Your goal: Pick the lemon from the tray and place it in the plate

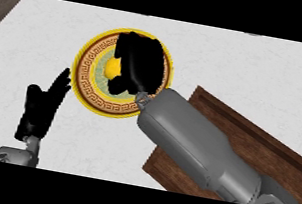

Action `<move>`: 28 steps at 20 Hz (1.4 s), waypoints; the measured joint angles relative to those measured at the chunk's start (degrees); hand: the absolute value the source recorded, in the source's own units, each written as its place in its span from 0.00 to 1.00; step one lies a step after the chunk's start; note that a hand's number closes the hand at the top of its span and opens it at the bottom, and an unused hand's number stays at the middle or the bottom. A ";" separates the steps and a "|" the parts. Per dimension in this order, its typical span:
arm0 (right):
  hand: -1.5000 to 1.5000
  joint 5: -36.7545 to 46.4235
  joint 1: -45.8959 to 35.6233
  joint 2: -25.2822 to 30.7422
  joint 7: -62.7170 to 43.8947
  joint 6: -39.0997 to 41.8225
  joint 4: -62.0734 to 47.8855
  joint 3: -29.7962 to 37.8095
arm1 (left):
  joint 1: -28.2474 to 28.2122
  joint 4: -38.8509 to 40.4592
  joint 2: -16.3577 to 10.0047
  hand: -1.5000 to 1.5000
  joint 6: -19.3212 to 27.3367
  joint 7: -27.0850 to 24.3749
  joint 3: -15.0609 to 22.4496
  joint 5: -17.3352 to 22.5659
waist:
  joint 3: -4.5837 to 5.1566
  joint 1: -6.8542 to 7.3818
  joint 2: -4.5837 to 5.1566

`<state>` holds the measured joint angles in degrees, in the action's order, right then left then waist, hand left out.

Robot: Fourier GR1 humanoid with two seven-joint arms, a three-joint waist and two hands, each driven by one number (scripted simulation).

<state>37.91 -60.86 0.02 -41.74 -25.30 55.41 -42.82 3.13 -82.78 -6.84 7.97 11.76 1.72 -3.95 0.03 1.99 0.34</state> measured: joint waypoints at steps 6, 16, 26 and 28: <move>1.00 -6.16 -1.80 -0.01 9.04 3.14 -11.19 3.56 | -0.16 -0.26 0.10 0.50 -0.07 0.03 0.01 -0.34 | -0.01 0.11 0.17; 0.00 -16.61 -1.16 -0.02 20.12 14.80 -23.33 5.08 | 0.39 -2.02 0.46 0.50 -0.23 2.20 0.58 -0.68 | -0.03 0.69 0.35; 0.00 -27.23 0.80 0.10 40.44 12.81 -20.79 16.43 | -0.49 -1.48 0.41 0.50 -0.05 1.48 -0.22 -0.73 | -0.12 -0.40 0.19; 0.00 -30.79 2.47 0.05 44.10 12.27 -19.21 19.84 | -0.44 -0.97 0.64 0.50 0.05 1.02 -0.27 -0.74 | -0.13 -0.71 0.17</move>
<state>7.12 -58.38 0.07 2.37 -13.03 36.21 -22.98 2.69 -83.76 -6.20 8.02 12.78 1.45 -4.69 -0.09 1.28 0.51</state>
